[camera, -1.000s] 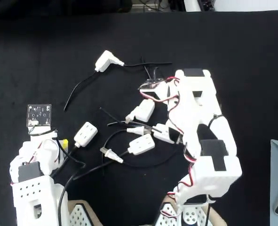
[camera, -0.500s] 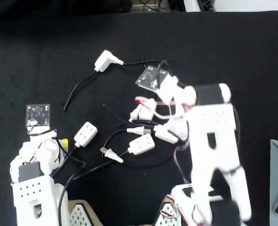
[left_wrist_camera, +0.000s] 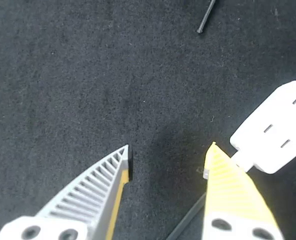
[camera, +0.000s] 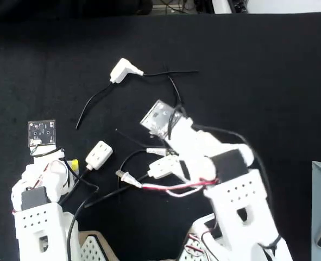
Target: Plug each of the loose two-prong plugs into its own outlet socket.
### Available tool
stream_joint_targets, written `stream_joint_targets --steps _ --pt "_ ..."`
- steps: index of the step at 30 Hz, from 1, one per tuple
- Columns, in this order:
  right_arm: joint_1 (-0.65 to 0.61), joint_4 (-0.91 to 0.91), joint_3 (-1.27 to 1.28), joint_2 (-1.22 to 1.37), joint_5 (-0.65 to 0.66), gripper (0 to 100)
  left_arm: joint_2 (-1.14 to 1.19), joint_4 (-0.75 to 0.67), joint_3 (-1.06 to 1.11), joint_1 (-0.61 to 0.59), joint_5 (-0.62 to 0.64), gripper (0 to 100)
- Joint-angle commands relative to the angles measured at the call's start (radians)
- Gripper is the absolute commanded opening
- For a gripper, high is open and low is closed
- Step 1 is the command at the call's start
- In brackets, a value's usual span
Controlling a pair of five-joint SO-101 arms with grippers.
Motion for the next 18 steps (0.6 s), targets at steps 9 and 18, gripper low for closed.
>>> stream_joint_targets --steps 9,18 --pt "-0.092 -0.129 -0.246 -0.236 -0.077 1.2 -0.012 0.0 -0.031 -0.008 0.0 24" --pt "-0.21 -0.129 -0.137 -0.243 -0.245 1.2 -0.012 0.0 -0.09 0.004 0.009 24"
